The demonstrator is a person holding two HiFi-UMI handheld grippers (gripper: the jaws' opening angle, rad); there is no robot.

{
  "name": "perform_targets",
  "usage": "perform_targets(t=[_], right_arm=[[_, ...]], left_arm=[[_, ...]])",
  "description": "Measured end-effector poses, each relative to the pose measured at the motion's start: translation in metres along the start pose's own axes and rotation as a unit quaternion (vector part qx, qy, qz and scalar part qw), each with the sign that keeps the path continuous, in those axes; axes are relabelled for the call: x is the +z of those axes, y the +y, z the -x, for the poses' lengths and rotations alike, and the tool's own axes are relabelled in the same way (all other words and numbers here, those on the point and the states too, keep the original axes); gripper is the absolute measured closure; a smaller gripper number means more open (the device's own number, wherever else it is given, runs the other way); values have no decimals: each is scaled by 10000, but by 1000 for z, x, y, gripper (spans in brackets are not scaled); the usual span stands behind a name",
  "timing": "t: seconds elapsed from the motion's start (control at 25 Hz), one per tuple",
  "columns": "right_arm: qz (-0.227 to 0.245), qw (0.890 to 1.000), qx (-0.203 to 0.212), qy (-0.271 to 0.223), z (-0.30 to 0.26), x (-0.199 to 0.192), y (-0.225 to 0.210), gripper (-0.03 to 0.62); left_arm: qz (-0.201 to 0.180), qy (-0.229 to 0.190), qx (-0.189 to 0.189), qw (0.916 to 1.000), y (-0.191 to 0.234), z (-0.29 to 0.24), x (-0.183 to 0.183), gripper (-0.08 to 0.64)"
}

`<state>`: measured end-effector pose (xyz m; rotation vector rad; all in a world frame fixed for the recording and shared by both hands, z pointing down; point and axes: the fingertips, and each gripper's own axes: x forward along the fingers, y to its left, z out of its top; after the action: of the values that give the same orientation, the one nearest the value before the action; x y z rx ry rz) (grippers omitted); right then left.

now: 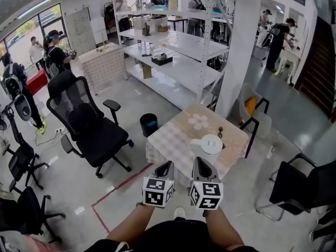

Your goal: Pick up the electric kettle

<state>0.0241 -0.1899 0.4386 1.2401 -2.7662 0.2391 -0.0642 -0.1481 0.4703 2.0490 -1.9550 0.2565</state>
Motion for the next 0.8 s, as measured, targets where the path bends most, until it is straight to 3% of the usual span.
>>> perform_targets(t=[0.16, 0.48, 0.8], right_arm=[[-51, 10000, 35, 17, -33, 5, -21, 601], [-122, 9998, 75, 123, -93, 14, -59, 601], [91, 9996, -114, 225, -117, 16, -79, 601]], left_arm=[[-226, 65, 136, 9996, 8, -34, 9, 561], [-197, 225, 194, 9994, 25, -97, 26, 561], [-35, 221, -55, 9997, 26, -135, 31, 561]])
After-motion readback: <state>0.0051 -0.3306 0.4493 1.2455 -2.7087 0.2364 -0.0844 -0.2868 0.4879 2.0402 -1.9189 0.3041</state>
